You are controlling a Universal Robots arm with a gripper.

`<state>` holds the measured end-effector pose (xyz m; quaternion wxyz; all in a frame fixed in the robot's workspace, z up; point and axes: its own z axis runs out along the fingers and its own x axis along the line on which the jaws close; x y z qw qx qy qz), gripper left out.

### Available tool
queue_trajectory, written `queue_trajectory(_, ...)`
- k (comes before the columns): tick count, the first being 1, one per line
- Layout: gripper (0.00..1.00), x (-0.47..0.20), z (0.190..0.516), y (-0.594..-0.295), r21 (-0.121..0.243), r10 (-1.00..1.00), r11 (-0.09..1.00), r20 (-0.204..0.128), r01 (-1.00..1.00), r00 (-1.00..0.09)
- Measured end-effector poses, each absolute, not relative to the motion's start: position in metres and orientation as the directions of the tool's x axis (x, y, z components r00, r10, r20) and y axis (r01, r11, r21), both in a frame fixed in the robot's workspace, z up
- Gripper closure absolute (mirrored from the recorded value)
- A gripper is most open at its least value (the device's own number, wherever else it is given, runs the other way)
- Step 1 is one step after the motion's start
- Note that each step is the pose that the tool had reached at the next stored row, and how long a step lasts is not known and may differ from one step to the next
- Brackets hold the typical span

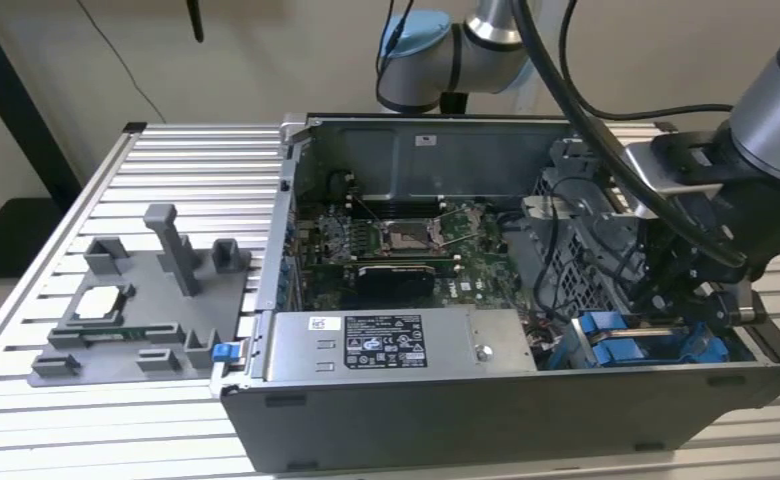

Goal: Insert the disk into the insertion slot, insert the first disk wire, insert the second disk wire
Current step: 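Insert the second disk wire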

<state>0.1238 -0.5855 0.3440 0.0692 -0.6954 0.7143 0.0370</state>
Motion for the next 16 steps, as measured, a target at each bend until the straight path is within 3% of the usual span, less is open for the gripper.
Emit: queue_trajectory(16, 1.00, 0.1283, 0.3422, -0.5869, -0.043, -0.988, 0.043, -0.150, -0.998, -0.036)
